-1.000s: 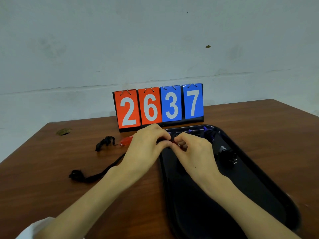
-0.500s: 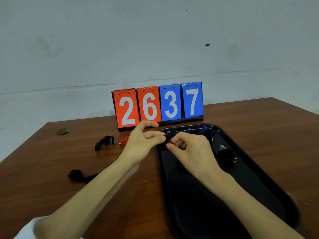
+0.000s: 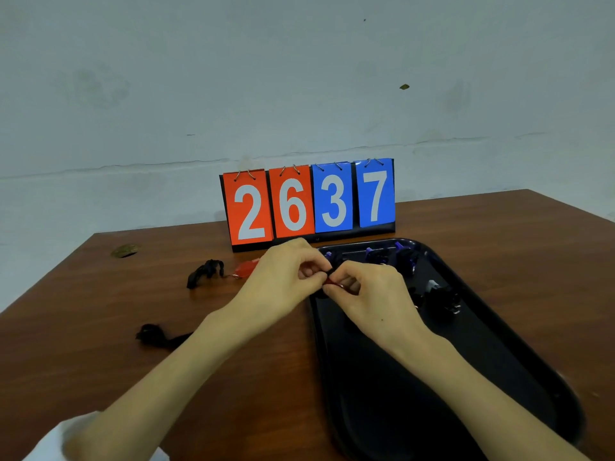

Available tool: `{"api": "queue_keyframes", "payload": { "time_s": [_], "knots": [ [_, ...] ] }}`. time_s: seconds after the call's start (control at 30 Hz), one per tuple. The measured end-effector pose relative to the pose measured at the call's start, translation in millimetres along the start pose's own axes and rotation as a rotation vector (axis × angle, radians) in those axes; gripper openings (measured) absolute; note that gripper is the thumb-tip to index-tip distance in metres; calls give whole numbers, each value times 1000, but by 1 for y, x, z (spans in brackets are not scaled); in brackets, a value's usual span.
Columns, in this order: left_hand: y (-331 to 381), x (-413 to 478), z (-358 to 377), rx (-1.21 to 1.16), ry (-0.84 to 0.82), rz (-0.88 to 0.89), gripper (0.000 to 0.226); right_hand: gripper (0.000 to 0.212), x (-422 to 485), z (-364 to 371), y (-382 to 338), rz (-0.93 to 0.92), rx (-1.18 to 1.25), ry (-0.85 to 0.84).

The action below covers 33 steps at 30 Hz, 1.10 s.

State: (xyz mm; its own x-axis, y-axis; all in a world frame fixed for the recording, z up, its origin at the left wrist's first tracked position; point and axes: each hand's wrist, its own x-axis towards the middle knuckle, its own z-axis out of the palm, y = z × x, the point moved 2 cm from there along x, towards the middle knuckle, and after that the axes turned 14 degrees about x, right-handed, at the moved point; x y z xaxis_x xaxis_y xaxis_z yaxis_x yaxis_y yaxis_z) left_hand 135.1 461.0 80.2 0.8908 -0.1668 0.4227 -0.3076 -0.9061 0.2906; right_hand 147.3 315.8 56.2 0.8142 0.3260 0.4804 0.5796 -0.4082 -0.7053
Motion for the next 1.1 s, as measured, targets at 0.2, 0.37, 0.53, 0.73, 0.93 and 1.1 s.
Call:
{"api": "queue_keyframes", "payload": {
  "time_s": [0.2, 0.37, 0.53, 0.73, 0.93, 1.1],
  "knots": [
    [-6, 3, 6, -327, -2, -215, 12, 13, -3, 1, -9, -71, -36, -98],
    [-5, 0, 12, -461, -34, -198, 7, 14, -5, -4, -12, -42, -52, -105],
    [4, -4, 24, -579, -230, -221, 18, 6, -28, -27, -7, 126, -48, 79],
    [23, -23, 56, -451, -328, -132, 15, 8, -85, -36, 3, 328, -107, 17],
    [31, -30, 67, -351, -348, -41, 20, 9, -102, -38, 0, 315, -197, -6],
    [35, -34, 64, -389, -358, 18, 19, 25, -103, -40, 2, 348, -136, 9]
  ]
}}
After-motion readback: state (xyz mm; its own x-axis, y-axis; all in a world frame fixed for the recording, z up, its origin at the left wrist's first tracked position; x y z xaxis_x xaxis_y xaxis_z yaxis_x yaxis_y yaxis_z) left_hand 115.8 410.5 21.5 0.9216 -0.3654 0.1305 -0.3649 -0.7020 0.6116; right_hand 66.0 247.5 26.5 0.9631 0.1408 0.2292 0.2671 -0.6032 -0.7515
